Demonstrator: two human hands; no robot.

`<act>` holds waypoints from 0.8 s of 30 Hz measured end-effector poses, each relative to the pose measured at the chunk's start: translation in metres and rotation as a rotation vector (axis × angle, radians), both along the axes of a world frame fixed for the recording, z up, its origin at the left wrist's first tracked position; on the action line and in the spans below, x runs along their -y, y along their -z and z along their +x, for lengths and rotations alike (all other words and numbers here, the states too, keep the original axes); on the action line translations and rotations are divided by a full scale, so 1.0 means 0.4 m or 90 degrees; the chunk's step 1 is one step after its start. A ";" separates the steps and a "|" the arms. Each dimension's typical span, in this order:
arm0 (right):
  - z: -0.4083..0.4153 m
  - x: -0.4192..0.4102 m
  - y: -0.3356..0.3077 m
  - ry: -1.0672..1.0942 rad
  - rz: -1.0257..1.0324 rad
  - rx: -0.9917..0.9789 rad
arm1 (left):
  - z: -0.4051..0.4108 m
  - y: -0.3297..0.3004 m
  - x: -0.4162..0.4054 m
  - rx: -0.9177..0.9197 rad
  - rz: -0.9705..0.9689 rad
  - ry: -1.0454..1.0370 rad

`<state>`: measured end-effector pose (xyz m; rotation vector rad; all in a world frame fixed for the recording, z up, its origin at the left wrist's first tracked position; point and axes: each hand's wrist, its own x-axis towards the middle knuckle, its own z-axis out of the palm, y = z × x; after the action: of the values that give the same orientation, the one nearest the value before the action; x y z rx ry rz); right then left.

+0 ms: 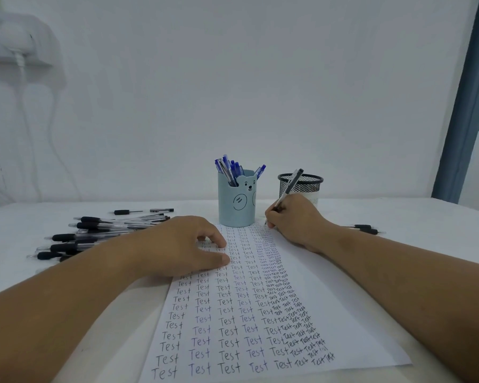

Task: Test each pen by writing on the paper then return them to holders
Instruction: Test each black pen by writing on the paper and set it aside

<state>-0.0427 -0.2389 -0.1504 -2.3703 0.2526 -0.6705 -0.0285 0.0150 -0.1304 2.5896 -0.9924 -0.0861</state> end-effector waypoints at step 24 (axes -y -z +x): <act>0.015 0.012 0.007 0.030 -0.057 -0.003 | 0.003 0.002 -0.003 -0.006 -0.005 0.008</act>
<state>-0.0366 -0.2436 -0.1530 -2.4587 0.2868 -0.7115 -0.0274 0.0162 -0.1314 2.5739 -1.0028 -0.0965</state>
